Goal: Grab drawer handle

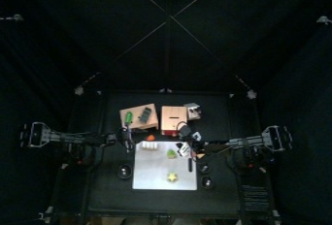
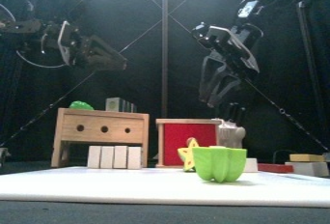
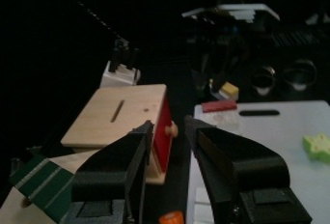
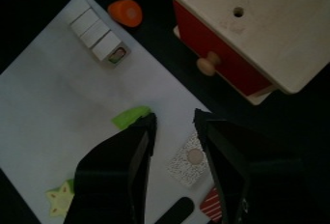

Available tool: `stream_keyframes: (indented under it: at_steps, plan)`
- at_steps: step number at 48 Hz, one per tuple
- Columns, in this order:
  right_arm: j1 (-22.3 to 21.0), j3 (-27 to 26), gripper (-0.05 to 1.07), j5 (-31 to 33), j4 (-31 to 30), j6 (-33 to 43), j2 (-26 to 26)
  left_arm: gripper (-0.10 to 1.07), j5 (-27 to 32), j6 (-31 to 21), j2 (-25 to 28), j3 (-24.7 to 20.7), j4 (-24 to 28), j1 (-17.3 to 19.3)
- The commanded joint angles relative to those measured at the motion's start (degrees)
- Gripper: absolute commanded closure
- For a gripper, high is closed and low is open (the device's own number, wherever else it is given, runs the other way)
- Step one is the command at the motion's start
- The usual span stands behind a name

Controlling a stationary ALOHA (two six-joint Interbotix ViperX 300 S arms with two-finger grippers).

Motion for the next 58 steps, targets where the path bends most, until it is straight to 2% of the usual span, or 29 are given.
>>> stream_keyframes:
  at_steps: [1, 11, 15, 22, 27, 32, 37, 42, 58]
  plan:
    - [0.1, 0.0, 0.26, -0.3, -3.7, 4.1, 0.2, 0.23, 2.9, 0.0, 1.5, -5.2, -3.0, 1.7]
    - [1.6, 0.7, 0.26, 1.4, -16.5, 18.7, 4.4, 0.24, 12.7, 0.0, 10.0, -18.2, -16.9, 7.2]
    - [2.7, 0.8, 0.26, 2.6, -19.5, 22.3, 5.5, 0.25, 15.2, 0.0, 13.4, -21.7, -20.0, 9.0]
    - [6.2, 1.1, 0.26, 9.0, -23.0, 27.6, 7.6, 0.25, 21.0, -0.1, 19.9, -28.7, -25.3, 12.4]
    - [8.4, 1.0, 0.26, 14.2, -23.3, 28.7, 8.4, 0.26, 26.2, -0.1, 25.0, -34.5, -28.9, 14.5]
    - [8.6, 0.4, 0.26, 13.8, -22.8, 28.7, 8.9, 0.32, 30.1, -0.1, 29.4, -39.4, -30.4, 15.9]
    - [8.3, 0.3, 0.26, 13.7, -22.0, 28.6, 9.2, 0.44, 32.6, -0.2, 32.1, -42.5, -31.1, 16.5]
    - [8.3, -0.3, 0.26, 13.4, -21.9, 28.5, 9.3, 0.52, 35.3, -0.2, 33.8, -43.4, -32.6, 17.1]
    - [4.0, -5.2, 0.26, 13.6, -21.5, 27.9, 14.2, 0.54, 40.9, -0.3, 36.7, -43.8, -33.7, 19.2]
